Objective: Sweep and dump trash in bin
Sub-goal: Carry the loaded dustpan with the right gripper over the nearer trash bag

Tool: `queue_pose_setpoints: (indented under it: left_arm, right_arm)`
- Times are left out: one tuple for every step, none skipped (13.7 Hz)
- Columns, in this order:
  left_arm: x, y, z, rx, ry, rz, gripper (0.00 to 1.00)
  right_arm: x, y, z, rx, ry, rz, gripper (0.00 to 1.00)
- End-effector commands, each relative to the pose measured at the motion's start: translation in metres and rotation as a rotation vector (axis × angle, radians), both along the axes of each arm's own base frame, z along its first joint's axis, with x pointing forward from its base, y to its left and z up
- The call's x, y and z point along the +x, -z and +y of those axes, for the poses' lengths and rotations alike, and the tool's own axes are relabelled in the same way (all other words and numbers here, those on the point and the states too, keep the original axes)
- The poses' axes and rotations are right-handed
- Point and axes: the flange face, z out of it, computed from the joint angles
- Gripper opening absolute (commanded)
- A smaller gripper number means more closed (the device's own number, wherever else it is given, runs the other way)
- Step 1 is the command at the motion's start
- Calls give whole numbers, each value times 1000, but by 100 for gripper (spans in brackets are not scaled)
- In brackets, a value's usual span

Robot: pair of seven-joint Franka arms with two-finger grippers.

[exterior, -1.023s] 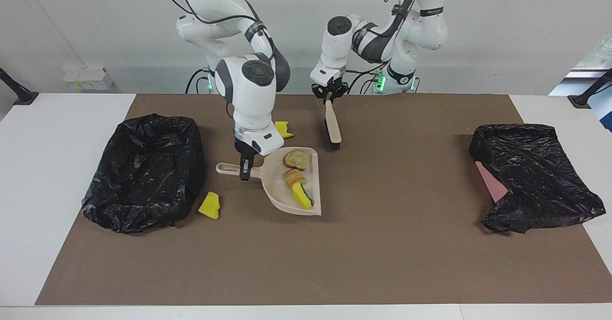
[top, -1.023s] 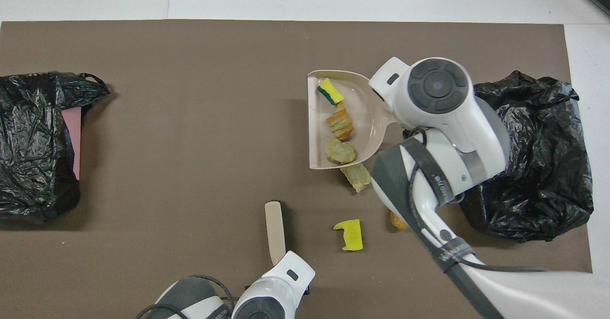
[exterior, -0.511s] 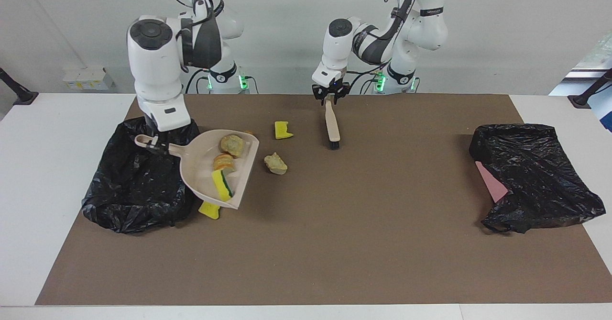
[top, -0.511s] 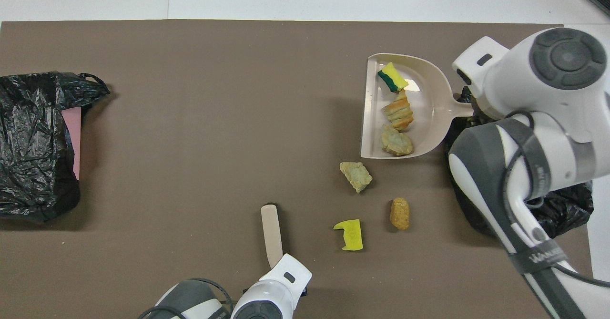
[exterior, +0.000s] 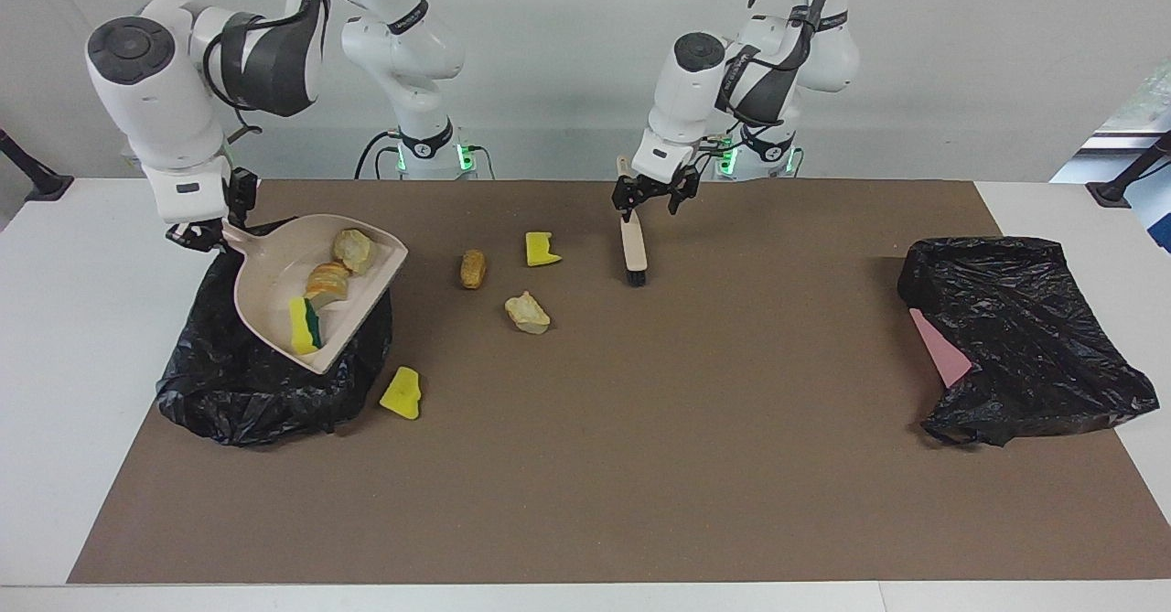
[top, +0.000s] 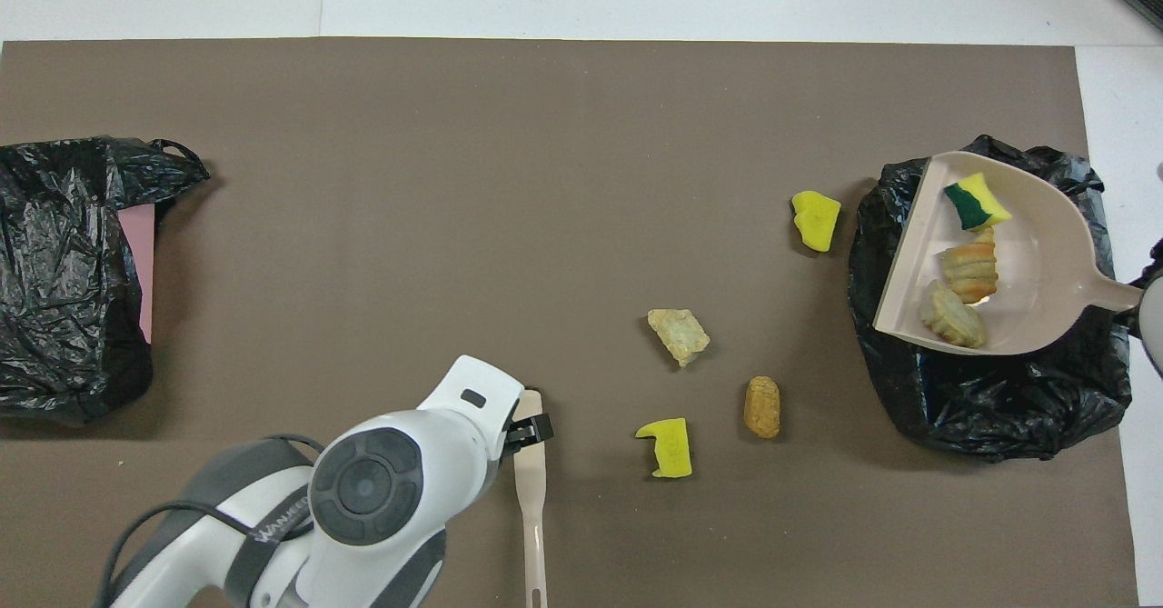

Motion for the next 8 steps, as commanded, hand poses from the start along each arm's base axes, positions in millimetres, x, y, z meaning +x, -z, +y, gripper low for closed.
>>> queue_pose_setpoints:
  left_arm:
    - [38, -23, 37, 10, 8, -13, 100]
    - [54, -34, 50, 7, 23, -18, 100]
    - [66, -46, 59, 4, 65, -25, 100]
    - [80, -55, 78, 0, 78, -41, 100]
    - [93, -59, 99, -2, 92, -56, 100]
    - [103, -66, 116, -4, 128, -77, 100]
    - [112, -71, 134, -2, 158, -89, 100]
    - [121, -75, 156, 0, 170, -103, 100]
  right_arm:
    - [-31, 1, -24, 12, 53, 55, 0]
    - [-39, 5, -37, 19, 89, 91, 0]
    - [-41, 9, -39, 0, 91, 125, 0]
    - [-43, 11, -44, -25, 101, 153, 0]
    - [-42, 13, -48, -29, 108, 169, 0]
    - [-35, 11, -49, -53, 102, 185, 0]
    - [-28, 6, -53, -97, 105, 224, 0]
    - [-13, 3, -50, -135, 109, 261, 0]
